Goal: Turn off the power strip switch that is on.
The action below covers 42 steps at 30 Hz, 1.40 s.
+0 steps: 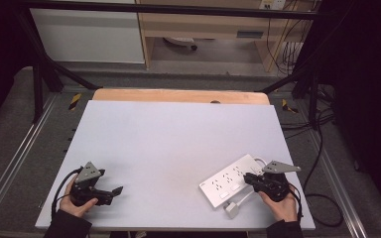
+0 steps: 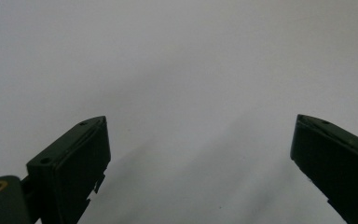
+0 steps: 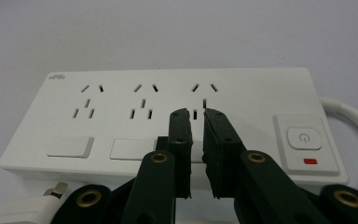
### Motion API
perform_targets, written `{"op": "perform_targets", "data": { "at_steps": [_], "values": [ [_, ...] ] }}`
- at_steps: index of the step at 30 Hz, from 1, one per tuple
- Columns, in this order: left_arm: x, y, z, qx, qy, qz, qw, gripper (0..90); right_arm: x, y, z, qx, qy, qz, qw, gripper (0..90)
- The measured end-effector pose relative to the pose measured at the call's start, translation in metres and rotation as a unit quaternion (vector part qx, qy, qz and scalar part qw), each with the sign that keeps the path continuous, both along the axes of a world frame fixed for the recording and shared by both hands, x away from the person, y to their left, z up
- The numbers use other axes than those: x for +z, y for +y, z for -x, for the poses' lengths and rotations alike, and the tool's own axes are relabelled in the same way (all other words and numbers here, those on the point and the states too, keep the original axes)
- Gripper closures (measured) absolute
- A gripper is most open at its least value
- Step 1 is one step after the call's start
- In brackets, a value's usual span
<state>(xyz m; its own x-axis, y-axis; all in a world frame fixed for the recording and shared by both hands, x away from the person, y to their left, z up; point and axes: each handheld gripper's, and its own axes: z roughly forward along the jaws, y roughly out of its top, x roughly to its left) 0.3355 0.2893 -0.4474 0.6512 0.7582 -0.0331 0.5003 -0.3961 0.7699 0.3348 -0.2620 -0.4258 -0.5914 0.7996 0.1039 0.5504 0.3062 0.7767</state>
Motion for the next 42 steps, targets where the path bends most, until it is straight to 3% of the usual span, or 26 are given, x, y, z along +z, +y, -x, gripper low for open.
{"op": "perform_targets", "data": {
  "at_steps": [15,42],
  "values": [
    [-0.0001,-0.0001,0.0000,0.000,0.000,0.000,1.0000,4.3,-0.0029,0.0016,-0.0005,0.005,-0.001,0.004,1.0000,90.0],
    [-0.0004,-0.0003,-0.0001,-0.001,0.000,-0.001,1.0000,4.4,-0.0079,0.0053,-0.0013,0.013,0.005,0.006,0.9999,90.0]
  ]
}}
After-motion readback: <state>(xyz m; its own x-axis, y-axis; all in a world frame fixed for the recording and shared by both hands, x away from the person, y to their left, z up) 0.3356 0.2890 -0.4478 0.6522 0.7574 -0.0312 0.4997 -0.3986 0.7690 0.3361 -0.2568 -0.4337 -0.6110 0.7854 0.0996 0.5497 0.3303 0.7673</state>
